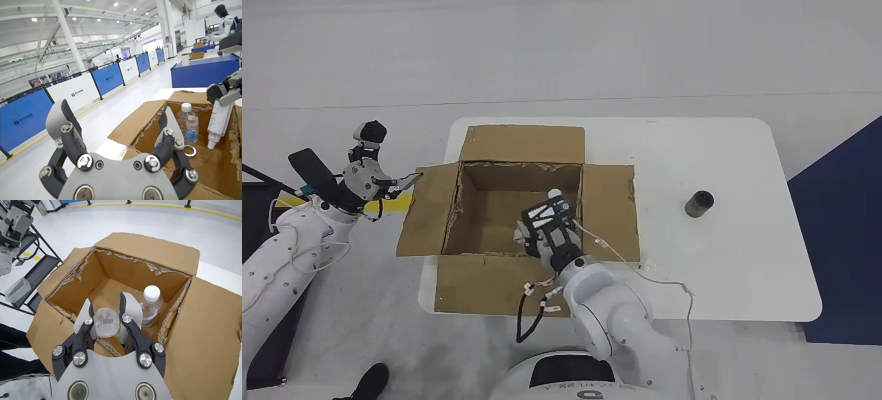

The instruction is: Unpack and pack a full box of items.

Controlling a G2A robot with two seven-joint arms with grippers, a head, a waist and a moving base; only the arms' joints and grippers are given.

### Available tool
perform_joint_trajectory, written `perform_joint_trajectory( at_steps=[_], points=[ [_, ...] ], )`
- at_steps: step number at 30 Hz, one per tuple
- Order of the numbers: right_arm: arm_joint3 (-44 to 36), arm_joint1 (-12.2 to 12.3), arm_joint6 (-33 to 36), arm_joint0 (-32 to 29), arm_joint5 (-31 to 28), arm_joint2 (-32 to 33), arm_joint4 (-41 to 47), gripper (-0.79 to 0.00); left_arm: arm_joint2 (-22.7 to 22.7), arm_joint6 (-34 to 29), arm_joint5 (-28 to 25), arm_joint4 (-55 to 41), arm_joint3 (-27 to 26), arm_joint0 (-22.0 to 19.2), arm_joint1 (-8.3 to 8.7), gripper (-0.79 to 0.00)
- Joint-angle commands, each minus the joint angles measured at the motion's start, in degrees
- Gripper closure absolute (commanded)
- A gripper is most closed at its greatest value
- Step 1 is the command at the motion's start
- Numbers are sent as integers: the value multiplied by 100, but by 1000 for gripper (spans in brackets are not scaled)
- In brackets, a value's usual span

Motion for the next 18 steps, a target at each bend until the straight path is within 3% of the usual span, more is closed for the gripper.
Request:
perform_joint_trajectory(
  at_steps=[1, 11, 18],
  points=[
    [41, -8, -12, 15, 52, -23, -55, -785, 0, 0, 0, 0, 0, 0, 0, -785],
    [-705, 79, -417, -356, -180, 447, 188, -785, 0, 0, 0, 0, 0, 0, 0, -785],
    [-1721, 244, -1711, -1535, -186, 1846, 1139, -785, 0, 0, 0, 0, 0, 0, 0, -785]
  ],
)
